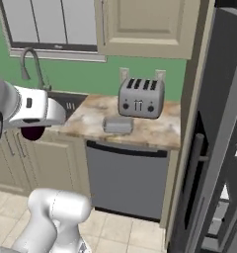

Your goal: Take the eggplant and lemon out of the freezer and place them in the tupperware container on the counter. Then put the tupperware containing the vegetables back in the freezer.

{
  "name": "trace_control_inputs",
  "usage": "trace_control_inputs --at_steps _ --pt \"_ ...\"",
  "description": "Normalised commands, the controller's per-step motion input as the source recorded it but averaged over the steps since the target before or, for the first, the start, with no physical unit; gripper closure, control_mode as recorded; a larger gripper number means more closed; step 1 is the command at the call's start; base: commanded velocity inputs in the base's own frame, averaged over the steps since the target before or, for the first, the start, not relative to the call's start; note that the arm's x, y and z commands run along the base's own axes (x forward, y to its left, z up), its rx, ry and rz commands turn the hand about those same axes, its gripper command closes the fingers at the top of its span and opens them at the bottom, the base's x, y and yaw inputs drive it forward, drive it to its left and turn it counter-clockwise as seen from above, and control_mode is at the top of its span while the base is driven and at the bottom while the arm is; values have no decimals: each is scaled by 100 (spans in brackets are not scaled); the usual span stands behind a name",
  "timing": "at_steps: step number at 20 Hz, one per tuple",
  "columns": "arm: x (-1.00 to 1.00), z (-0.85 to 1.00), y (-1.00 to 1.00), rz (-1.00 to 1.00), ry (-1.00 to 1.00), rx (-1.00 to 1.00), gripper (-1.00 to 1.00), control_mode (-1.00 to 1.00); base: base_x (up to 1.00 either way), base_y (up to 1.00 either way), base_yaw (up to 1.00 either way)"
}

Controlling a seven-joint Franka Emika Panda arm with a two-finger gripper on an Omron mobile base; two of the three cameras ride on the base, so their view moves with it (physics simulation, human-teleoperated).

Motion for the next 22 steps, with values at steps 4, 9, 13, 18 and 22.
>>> trace_control_inputs --at_steps 4,9,13,18,22 --pt "0 0 0 0 0 0 100 100 100 7 -28" --pt "0 0 0 0 0 0 100 100 100 17 -29" --pt "0 0 0 0 0 0 100 100 95 7 -24" --pt "0 -2 0 -1 0 0 100 -100 37 0 -14" --pt "-13 -25 0 0 5 -3 100 -100 0 0 0"
